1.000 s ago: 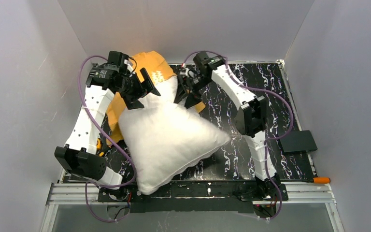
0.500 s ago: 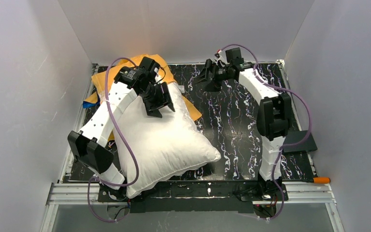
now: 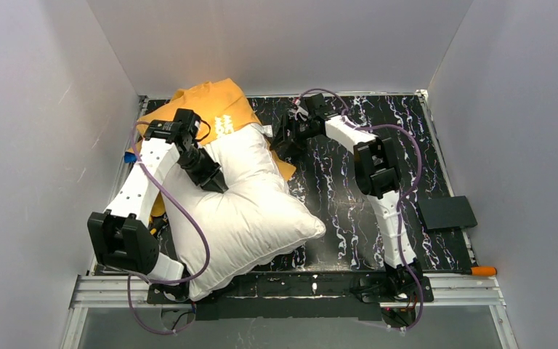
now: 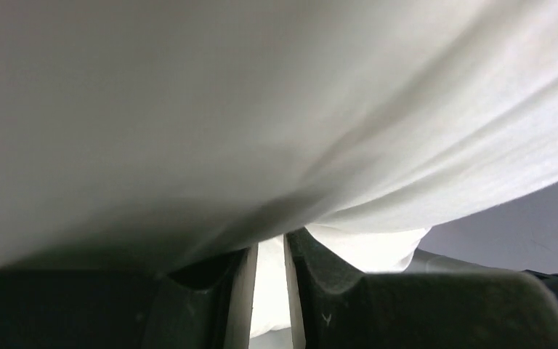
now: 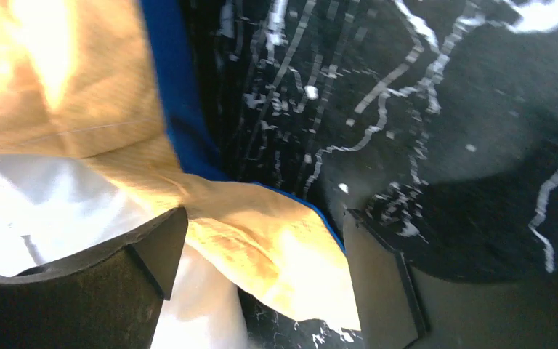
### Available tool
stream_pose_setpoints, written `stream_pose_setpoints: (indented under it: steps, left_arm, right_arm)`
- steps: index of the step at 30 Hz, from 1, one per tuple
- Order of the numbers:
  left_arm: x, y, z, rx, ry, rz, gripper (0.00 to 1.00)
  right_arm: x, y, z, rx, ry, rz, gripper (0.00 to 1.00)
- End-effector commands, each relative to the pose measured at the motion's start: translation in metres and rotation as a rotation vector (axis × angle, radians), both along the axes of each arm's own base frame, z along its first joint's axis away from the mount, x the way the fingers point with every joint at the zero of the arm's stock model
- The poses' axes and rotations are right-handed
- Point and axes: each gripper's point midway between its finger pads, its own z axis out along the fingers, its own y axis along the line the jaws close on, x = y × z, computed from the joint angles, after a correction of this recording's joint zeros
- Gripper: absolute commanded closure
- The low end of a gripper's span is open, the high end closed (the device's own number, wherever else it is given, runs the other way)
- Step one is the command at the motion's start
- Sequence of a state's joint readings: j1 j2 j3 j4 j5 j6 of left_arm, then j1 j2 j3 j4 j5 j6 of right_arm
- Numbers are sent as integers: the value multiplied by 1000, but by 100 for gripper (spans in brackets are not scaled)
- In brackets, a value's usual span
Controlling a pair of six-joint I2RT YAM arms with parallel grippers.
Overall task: Put the pillow into the pillowcase
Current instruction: Stuff the pillow into the pillowcase.
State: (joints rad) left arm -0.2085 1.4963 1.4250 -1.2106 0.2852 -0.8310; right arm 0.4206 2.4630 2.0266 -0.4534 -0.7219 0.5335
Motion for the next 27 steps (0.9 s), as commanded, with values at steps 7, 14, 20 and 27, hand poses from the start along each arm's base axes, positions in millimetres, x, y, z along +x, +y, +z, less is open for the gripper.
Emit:
stream_pose_setpoints:
  steps: [7,14,20,27]
  left_arm:
    - [-12,26,-4,90,60,-28,77]
    - [10,21,0,67,39,-65,76]
    - [19,18,1,50,29,-97,76]
    - [22,11,5,5,12,-138,76]
  right_arm:
    - [9,40,65,233,-168,94,80]
    - [-23,21,104,255,-181,124,99]
    - [-72,-15,109,197,-134,139,99]
    - [-128,-76,99,-43,-94,207,99]
